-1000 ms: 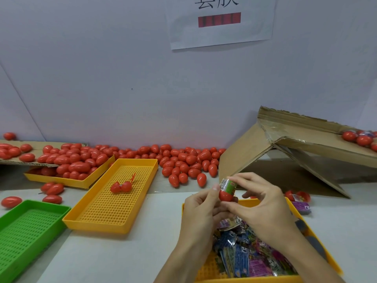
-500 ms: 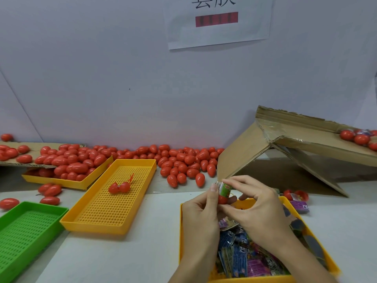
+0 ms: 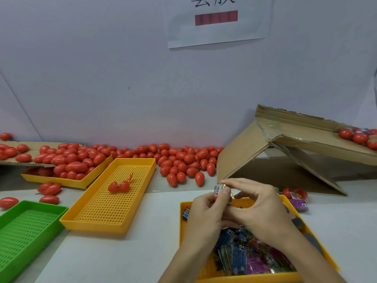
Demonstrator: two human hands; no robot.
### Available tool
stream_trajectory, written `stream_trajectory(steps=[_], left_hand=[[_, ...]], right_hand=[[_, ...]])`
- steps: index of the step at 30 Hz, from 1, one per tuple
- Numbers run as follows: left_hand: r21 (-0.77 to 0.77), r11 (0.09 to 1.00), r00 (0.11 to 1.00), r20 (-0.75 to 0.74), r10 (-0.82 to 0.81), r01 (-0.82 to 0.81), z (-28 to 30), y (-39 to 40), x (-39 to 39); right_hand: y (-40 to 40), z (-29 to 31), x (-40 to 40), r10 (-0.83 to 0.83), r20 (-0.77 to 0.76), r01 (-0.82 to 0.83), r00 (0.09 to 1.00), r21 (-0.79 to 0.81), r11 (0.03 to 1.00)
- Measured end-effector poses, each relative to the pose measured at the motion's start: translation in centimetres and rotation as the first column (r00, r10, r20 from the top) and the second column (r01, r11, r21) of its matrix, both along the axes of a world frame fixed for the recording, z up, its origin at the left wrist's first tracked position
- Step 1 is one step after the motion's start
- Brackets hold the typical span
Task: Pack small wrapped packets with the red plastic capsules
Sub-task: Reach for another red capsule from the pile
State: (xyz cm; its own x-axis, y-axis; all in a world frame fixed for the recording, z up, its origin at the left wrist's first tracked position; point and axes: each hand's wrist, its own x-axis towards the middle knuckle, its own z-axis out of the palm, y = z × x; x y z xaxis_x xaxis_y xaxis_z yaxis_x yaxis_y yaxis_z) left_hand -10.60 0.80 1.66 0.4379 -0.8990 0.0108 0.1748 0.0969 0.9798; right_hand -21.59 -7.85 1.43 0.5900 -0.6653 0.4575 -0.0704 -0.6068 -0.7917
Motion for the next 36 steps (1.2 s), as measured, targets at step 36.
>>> stream_trajectory(steps=[36], left_hand=[[0.030, 0.999, 0.998, -0.061, 0.027, -0.025, 0.3, 0.2, 1.6]], right_hand=[[0.5, 0.2, 0.7, 0.010, -0.049, -0.011, 0.999, -0.018, 1.000]])
